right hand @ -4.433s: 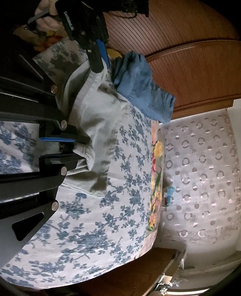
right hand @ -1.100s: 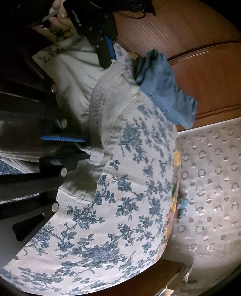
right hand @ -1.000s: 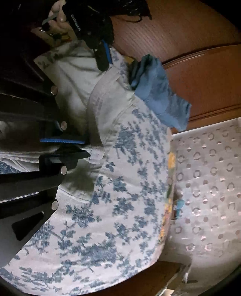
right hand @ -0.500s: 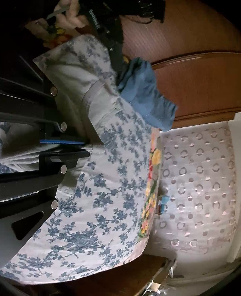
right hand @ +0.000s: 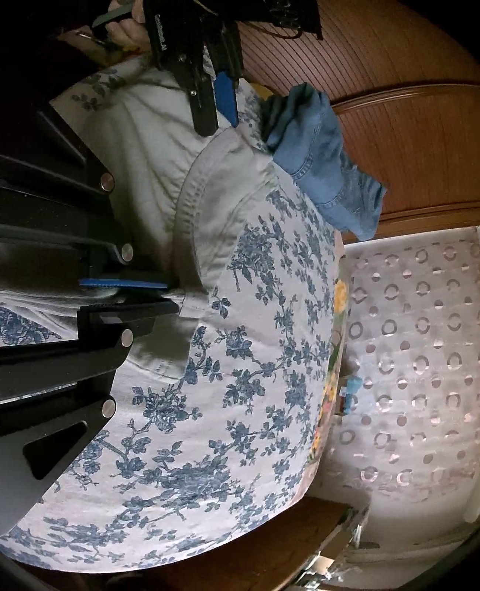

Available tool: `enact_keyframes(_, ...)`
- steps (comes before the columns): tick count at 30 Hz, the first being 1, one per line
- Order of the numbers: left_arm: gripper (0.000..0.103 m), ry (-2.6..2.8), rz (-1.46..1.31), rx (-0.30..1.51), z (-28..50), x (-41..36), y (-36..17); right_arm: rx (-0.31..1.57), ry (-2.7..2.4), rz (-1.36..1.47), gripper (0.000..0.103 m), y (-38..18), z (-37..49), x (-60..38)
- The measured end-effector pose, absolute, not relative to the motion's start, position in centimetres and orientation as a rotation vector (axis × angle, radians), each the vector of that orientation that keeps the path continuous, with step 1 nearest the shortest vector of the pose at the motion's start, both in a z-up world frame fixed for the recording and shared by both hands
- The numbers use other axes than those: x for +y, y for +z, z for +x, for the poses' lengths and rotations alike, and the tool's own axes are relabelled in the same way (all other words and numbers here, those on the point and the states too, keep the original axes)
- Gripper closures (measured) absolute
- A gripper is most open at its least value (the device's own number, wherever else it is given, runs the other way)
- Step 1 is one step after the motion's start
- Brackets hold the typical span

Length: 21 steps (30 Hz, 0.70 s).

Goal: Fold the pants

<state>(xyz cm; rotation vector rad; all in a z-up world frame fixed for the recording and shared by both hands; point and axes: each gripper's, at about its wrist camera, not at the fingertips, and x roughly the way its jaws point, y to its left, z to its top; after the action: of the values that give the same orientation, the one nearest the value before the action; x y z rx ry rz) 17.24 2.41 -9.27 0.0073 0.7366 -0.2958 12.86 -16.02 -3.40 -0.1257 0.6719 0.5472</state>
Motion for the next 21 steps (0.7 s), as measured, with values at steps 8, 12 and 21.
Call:
enact_keyframes(8, 0.100, -0.302, -0.023, 0.575, 15.1, 2.9, -5.0, 0.561, 0.572, -0.064, 0.097, -1.5, 11.0, -17.6)
enact_keyframes(12, 0.100, -0.284, 0.003, 0.557, 16.7, 2.6, -3.7, 0.538, 0.542, -0.064, 0.097, -0.3, 11.3, -17.7)
enact_keyframes(21, 0.096, -0.280, -0.009, 0.675, 19.2, 3.1, -6.8, 0.650, 0.506, -0.088, 0.097, -2.2, 14.1, -16.1)
